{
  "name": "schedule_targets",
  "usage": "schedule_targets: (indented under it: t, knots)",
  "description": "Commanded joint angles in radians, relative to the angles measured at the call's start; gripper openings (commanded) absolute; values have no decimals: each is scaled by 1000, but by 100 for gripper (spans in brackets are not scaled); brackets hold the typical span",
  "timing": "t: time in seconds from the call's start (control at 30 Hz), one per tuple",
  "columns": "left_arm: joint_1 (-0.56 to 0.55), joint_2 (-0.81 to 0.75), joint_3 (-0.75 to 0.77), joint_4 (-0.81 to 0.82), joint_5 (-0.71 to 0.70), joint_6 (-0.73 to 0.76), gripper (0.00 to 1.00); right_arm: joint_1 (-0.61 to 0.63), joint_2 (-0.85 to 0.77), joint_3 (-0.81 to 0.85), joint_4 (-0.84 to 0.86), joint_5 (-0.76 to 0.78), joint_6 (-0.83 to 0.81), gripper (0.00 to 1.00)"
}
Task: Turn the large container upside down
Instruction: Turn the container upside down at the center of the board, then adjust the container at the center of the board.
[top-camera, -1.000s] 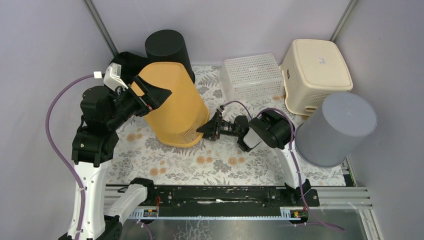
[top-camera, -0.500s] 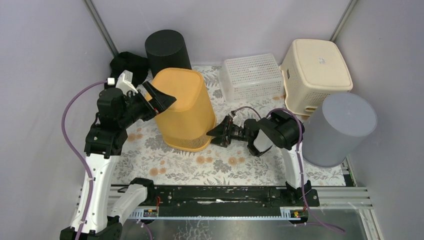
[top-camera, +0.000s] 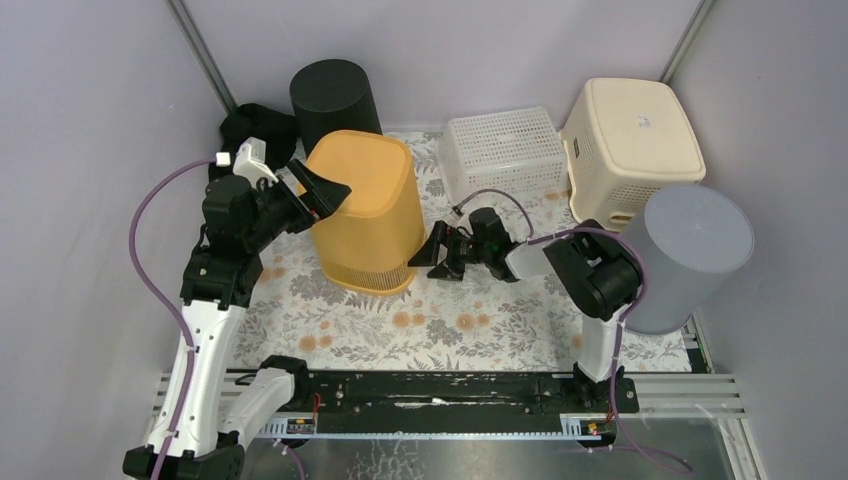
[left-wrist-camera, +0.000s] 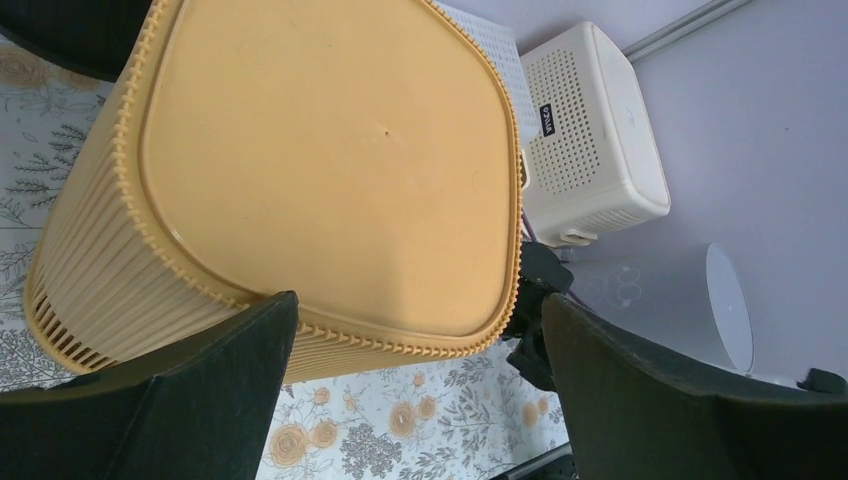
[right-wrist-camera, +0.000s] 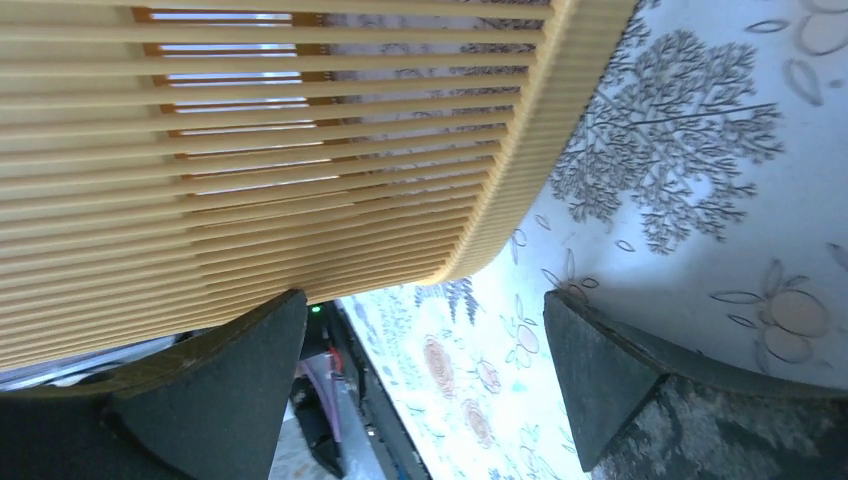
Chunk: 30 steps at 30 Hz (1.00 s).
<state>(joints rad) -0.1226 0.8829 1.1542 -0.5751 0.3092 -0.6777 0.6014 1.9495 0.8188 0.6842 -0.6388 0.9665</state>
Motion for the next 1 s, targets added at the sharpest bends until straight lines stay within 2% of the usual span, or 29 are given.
schedule_targets:
  t: [0.0,0.1,0.27,0.37,0.53,0.6,0.8,0.97]
  knots:
    - [-7,19,-39,-7,9,14,100,-23,-46,36,-481,269,-239,98]
    - [-6,13,-34,-13,-4,18,100,-59,-100,100,-620,357,-319,98]
    - [-6,3,-24,-23,-5,17,100,-161,-113,206,-740,465,-388,98]
    - [-7,-6,-20,-29,-7,12,100,-207,-61,288,-744,503,-405,95]
    - [-6,-22,-15,-41,-5,6,100,-247,75,439,-686,472,-360,87]
    - [-6,-27,-9,-50,-8,7,100,-248,129,504,-672,463,-325,80]
    - [-7,-31,23,-79,-11,15,100,-245,254,662,-646,492,-242,47]
    - [-7,-27,24,-81,-6,12,100,-243,331,771,-650,512,-239,43]
